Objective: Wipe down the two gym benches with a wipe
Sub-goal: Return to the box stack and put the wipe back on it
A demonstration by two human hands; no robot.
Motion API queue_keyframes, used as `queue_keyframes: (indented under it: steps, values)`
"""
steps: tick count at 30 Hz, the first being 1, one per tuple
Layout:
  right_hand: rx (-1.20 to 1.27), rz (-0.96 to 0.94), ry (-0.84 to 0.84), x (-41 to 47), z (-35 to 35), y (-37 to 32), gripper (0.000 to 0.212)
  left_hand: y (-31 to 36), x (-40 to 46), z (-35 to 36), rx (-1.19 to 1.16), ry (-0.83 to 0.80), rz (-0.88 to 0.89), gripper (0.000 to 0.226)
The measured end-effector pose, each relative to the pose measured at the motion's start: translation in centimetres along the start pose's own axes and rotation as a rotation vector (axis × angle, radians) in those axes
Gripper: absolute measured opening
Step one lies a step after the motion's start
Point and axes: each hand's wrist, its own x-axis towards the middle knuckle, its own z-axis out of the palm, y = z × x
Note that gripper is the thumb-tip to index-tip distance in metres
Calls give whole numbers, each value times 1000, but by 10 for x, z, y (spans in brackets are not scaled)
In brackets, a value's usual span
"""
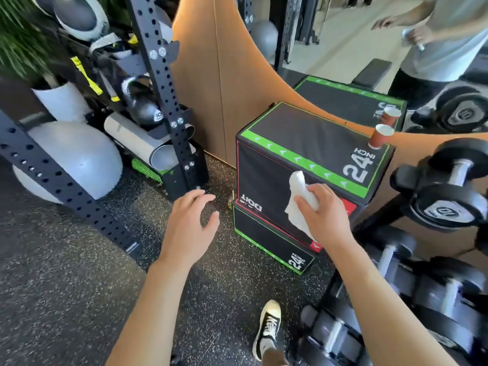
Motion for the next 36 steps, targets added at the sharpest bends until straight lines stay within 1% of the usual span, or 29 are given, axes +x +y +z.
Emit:
queue_keyframes:
  steps: [5,11,13,16,20,26,30,33,36]
  values:
    - [8,14,-6,92,30,19,23,6,107,24,29,1,53,39]
    - [2,9,33,197,44,45,16,21,218,51,24,-13,74,37]
    - [-4,35,36,226,50,51,14,21,247,58,28,-44,90,37]
    - [-23,65,43,262,65,62,12,10,286,66,11,-66,98,37]
    - [-102,103,38,311,93,82,16,-14,343,81,-34,-88,110,37]
    - [-196,242,0,372,148,105,24,-48,432,119,-41,-222,240,38]
    - [-235,380,32,401,179,113,26,-71,499,141,-22,-337,330,37]
    - [-234,475,53,410,195,120,25,-76,533,159,-17,-407,388,38]
    - [-255,529,73,411,208,130,26,-70,553,181,-40,-473,441,38]
